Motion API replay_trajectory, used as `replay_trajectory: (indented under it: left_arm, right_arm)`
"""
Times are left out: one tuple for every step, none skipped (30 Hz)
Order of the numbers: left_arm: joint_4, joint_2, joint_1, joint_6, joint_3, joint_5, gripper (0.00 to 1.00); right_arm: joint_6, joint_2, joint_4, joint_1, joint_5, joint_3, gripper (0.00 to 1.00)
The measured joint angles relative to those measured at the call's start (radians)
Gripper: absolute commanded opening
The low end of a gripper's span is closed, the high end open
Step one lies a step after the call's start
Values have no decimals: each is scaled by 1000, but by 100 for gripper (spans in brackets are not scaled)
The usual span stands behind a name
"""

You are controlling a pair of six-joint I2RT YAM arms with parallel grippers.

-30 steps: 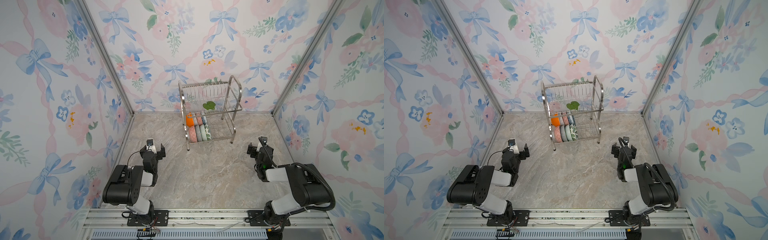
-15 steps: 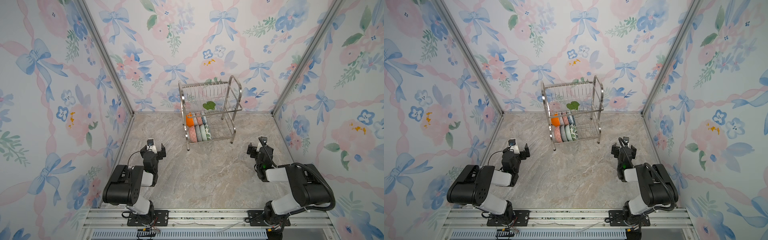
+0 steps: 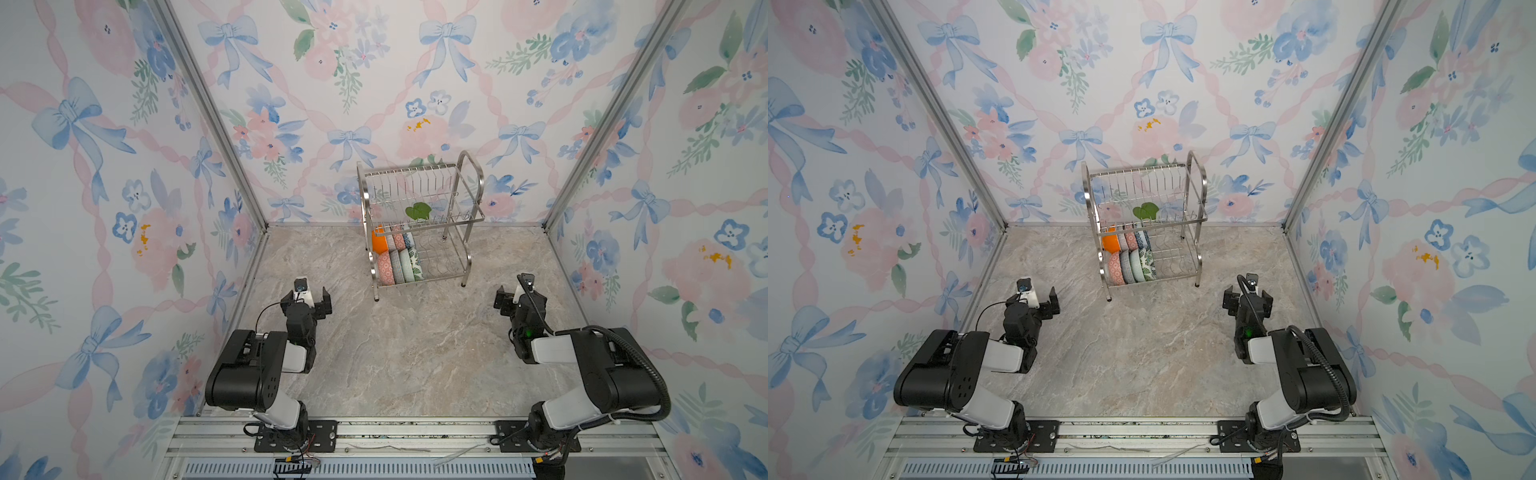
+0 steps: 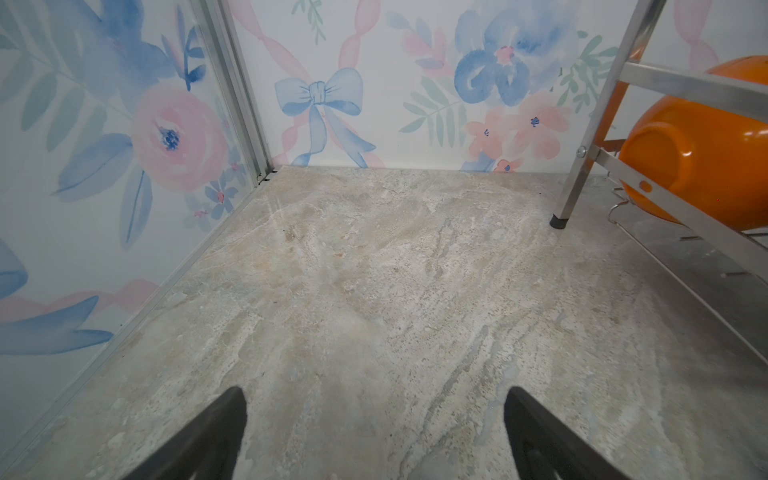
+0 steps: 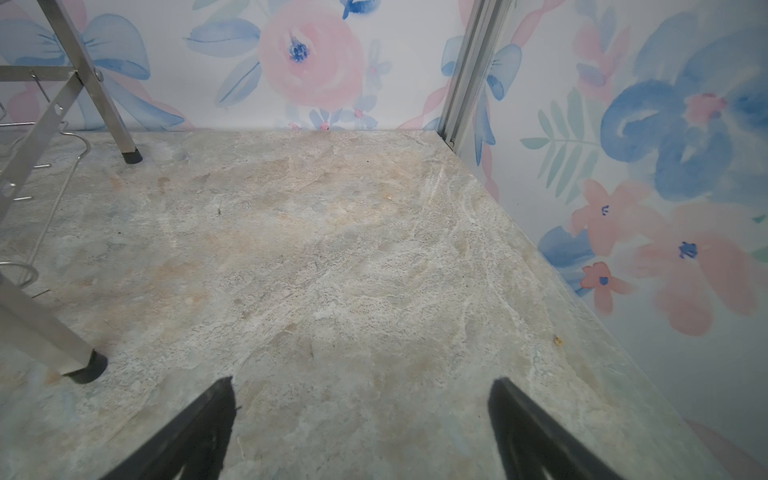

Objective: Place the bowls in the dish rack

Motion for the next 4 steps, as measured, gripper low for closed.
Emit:
replay_trajectory:
  left_arm:
    - [0, 0, 0, 0, 0, 0, 98]
    - [0, 0, 0, 0, 0, 0, 98]
    - [0, 0, 0, 0, 0, 0, 98]
    - [0, 0, 0, 0, 0, 0, 98]
  right_arm:
    - [0, 0, 0, 0, 0, 0, 96]
    - [0, 0, 0, 0, 0, 0, 96]
    - [0, 0, 0, 0, 0, 0, 96]
    - [0, 0, 0, 0, 0, 0, 96]
